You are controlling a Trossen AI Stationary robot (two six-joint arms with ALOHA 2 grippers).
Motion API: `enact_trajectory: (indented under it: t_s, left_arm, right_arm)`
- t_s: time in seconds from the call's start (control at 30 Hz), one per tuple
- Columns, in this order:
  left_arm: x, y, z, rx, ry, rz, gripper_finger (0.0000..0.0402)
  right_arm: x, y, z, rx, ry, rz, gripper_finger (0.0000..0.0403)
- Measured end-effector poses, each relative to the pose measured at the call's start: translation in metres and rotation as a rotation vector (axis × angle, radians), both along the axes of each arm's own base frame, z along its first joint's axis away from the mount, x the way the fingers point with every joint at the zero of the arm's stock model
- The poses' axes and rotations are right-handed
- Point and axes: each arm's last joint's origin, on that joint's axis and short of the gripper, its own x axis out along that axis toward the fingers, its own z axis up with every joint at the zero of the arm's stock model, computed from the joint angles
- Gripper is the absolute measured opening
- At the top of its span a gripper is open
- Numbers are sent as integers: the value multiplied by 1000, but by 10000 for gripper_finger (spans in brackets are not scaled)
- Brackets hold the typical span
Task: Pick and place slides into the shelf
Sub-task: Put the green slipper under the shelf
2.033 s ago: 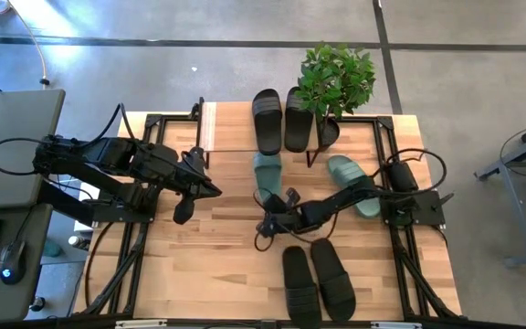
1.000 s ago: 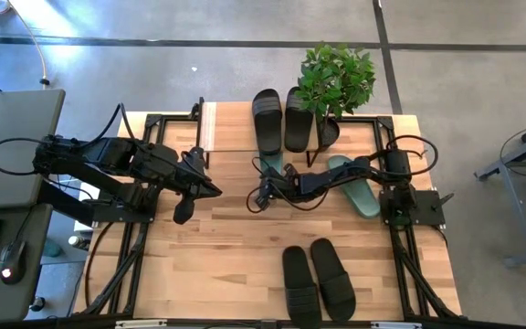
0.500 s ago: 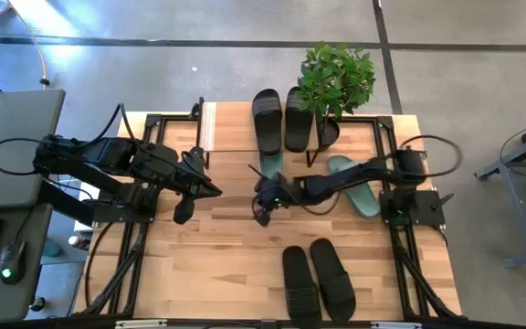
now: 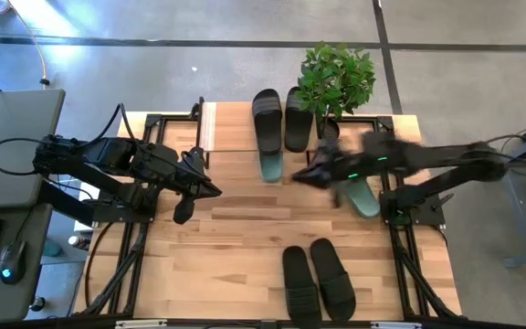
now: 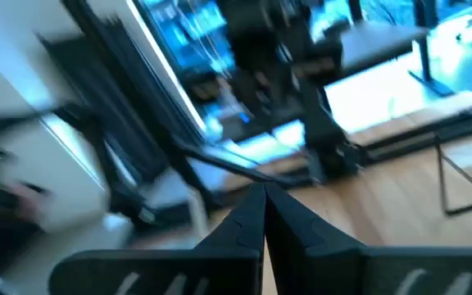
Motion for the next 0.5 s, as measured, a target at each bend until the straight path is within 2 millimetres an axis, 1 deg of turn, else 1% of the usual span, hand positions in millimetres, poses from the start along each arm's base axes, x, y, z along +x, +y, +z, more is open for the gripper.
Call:
enact_trajectory:
  t_s: [0.1,0.17,0.23,0.3,0.37,0.43,0.5]
  left_arm:
    - [0,0,0,1,1,-1,8]
    - [0,0,0,3,0,-2,8]
    - [0,0,0,3,0,-2,8]
    - [0,0,0,4,0,-3,8]
    - [0,0,0,6,1,-4,7]
    - [0,0,0,7,1,-4,8]
    - [0,0,0,6,1,-4,7]
  right_arm:
    - [-44,1,20,64,-52,27,0]
    - [-70,3,27,95,-58,51,0]
    - [-91,6,28,126,-38,72,0]
    - [-105,8,24,133,20,58,0]
    - [-116,9,14,132,131,-3,0]
    - [-124,9,-2,98,290,-83,0]
    - [-133,8,-21,50,487,-182,0]
